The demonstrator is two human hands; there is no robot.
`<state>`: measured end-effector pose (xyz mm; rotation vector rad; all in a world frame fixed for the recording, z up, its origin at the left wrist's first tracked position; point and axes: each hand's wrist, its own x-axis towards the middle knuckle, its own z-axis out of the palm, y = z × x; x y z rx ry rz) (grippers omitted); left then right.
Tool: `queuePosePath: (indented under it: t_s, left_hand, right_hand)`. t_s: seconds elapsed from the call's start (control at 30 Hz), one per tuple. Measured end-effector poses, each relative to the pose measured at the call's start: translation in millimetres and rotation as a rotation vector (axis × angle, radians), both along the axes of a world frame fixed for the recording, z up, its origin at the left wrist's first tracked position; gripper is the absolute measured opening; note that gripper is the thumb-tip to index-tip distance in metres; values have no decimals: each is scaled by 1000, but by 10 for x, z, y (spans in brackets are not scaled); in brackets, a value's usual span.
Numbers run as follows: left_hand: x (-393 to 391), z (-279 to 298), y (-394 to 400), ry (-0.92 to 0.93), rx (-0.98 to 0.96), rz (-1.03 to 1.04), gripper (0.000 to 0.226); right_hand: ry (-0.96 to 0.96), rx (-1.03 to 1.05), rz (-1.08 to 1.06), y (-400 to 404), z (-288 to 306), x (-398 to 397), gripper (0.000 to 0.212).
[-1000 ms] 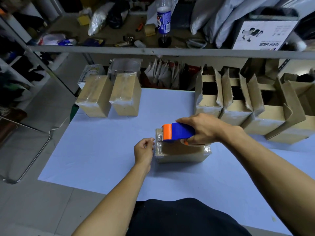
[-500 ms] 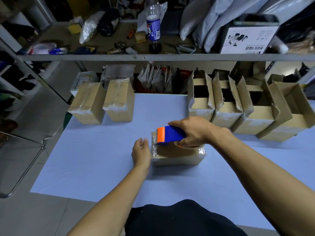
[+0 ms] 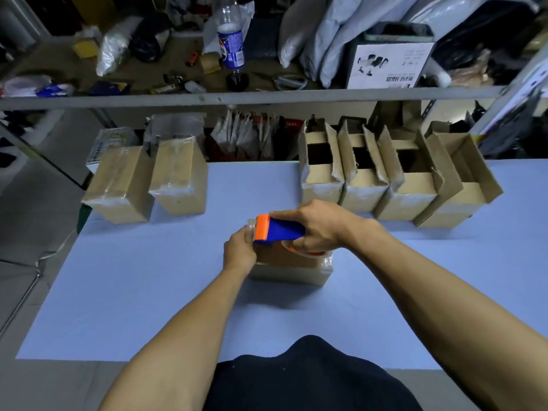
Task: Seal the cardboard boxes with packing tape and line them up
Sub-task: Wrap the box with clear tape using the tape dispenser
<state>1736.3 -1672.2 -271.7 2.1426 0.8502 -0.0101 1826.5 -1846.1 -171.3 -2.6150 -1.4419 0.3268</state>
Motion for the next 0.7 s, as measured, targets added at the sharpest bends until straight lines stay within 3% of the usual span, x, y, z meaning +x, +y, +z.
queuePosePath:
  t_s: [0.3,0.47,0.7]
  left_hand:
    - [30,57,168,-13,19,-24,42]
    - [80,70,202,-37,72,-108,36]
    - [-89,72,459,-56,142,-52,37]
  right_hand:
    - [51,-5,-168,-932,-143,65,72]
    - [66,65,-233,-1048,-364,-102,71]
    - [133,192,-279,-831,-562,-441,74]
